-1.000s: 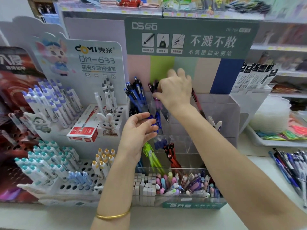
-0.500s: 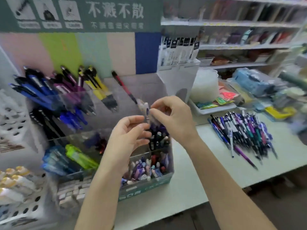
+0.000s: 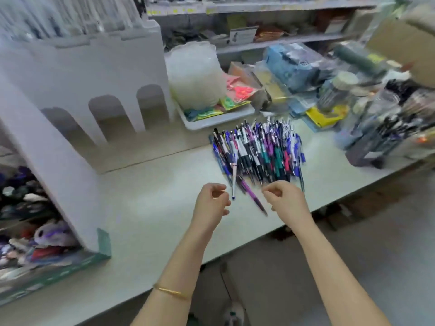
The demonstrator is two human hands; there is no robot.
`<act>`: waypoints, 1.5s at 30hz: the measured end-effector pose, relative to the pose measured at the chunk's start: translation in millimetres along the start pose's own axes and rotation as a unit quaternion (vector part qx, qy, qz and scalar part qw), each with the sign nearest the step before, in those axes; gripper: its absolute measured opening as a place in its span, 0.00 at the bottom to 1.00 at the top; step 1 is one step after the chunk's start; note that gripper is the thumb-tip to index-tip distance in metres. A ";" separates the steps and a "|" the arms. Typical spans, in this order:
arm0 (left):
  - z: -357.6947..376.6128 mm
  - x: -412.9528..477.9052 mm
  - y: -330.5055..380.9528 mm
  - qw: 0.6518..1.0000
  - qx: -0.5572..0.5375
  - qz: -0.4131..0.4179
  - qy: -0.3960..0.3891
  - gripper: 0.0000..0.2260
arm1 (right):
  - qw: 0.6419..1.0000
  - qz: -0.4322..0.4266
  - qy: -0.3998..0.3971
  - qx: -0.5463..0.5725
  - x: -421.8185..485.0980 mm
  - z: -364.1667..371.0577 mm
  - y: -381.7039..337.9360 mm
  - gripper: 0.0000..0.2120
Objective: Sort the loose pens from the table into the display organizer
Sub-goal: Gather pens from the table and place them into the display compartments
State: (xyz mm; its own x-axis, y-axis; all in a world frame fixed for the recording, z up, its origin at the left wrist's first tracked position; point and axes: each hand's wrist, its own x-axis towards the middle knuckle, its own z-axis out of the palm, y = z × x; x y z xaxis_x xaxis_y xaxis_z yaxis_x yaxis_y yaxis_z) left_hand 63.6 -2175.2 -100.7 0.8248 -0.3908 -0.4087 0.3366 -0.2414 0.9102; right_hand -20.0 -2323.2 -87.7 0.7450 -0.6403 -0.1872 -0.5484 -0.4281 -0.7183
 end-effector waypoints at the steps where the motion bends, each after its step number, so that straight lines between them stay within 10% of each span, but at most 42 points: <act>1: 11.2 7.3 -3.6 1.000 0.017 -0.003 0.007 0.07 | 1.000 0.007 -0.006 -0.015 9.8 -0.5 8.5 0.04; 16: 67.4 118.5 -24.5 0.936 0.323 0.062 0.124 0.10 | 0.945 0.008 -0.155 -0.287 80.7 25.9 19.5 0.07; 26: 46.2 136.7 -6.1 0.964 0.084 -0.010 0.251 0.16 | 0.971 -0.048 -0.186 -0.144 150.8 14.1 -38.5 0.08; 35: 57.4 176.5 10.4 0.957 0.146 -0.039 0.247 0.04 | 0.972 -0.064 -0.187 -0.127 183.4 40.6 -43.8 0.07; 45: 76.3 181.8 8.1 0.924 0.321 -0.052 0.201 0.42 | 0.981 -0.050 -0.174 -0.066 201.1 17.3 -35.7 0.08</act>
State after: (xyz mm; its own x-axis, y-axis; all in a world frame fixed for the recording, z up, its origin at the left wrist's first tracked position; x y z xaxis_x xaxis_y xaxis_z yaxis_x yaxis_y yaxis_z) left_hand 181.6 -2316.0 -172.7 0.9491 -0.0050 -0.3150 0.1909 -0.7863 0.5876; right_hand 156.0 -2425.7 -111.3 0.8696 -0.3441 -0.3542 -0.4933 -0.5719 -0.6555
